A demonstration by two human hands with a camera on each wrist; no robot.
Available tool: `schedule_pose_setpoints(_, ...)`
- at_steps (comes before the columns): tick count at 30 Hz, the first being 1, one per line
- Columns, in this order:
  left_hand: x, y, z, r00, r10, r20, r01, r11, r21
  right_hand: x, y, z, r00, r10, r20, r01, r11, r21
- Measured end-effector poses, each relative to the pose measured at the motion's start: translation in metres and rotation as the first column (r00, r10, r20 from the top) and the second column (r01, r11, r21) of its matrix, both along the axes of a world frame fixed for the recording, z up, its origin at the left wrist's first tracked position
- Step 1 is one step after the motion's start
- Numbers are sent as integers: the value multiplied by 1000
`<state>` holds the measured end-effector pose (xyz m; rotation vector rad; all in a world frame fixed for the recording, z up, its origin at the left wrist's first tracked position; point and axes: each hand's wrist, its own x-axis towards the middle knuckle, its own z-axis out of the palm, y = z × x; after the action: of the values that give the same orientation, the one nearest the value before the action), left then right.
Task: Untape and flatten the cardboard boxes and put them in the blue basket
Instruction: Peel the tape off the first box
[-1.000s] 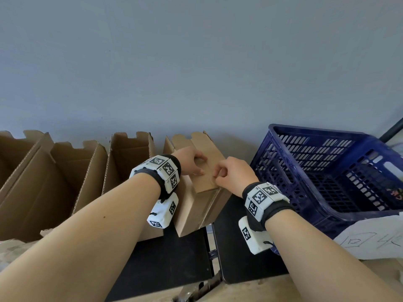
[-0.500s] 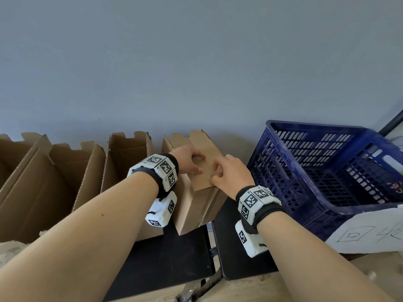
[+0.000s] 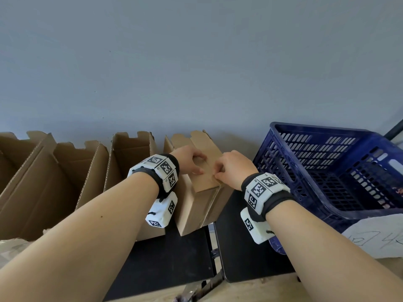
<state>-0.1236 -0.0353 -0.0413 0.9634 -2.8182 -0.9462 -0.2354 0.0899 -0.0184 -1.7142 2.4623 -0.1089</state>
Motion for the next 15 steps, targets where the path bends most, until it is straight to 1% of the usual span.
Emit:
schedule_pose_setpoints(3,0,0,0,1000,0,-1,0,1000,6,0,-3,2,1000,22,10,-22,1000,6)
schedule_pose_setpoints(6,0,0,0,1000,1,5,-1,1000,6,3,-3,1,997,67,-30,-66,997,35)
schedule_pose_setpoints(8,-1,1,-1,1000,0,7,0,1000,5,7,-3,3,985,130,-115,-121,989,81)
schedule_pose_setpoints(11,-3,2,0,1000,1,-6,-1,1000,6,12,-5,13,942,232,-245,-199,968,150)
schedule_pose_setpoints(13,-3,3,0,1000,6,-13,-5,1000,7,14,-8,20,922,247,-297,-206,965,164)
schedule_pose_setpoints(15,-2,2,0,1000,11,-12,-11,1000,4,17,-10,24,916,243,-318,-196,965,172)
